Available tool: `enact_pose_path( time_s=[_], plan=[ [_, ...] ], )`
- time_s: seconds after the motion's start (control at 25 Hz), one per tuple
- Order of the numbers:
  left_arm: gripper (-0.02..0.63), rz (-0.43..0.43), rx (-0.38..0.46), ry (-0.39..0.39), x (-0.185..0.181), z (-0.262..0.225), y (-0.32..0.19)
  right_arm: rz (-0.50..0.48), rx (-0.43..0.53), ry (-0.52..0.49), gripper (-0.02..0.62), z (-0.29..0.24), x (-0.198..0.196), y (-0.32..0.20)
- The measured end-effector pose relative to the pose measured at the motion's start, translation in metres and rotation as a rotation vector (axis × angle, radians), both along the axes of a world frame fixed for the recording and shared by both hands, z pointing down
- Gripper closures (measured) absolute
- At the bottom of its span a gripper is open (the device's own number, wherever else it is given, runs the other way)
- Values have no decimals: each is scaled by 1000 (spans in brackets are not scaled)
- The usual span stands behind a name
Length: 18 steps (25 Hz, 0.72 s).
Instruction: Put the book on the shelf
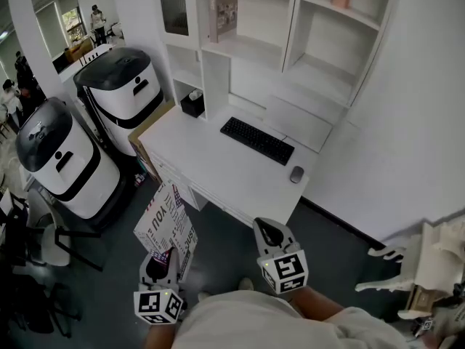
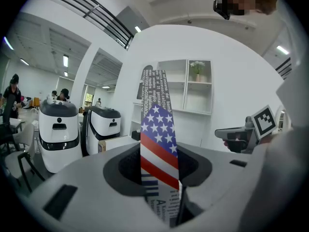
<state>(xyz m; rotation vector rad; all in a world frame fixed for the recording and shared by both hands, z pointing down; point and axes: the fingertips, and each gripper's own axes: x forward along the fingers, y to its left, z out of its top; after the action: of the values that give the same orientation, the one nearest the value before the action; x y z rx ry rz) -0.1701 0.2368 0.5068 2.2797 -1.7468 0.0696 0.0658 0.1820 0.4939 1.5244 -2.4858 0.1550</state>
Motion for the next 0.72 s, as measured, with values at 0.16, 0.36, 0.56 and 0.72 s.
enact_pose_path(
  time_s=[0.16,0.36,0.56,0.72],
  plan=[
    [460,-8,11,-3,4,-5,-6,10,12,-11,592,-6,9,-7],
    [460,-12,19,-10,12,-6,-16,13,35,-34,592,-14,21,-16],
    [460,-39,33,-1,25,-12,-28,-7,51,-41,592,-18,35,-29],
    [460,-64,47,6,39,-15,-33,-30,49,-46,592,-14,47,-38]
  ],
)
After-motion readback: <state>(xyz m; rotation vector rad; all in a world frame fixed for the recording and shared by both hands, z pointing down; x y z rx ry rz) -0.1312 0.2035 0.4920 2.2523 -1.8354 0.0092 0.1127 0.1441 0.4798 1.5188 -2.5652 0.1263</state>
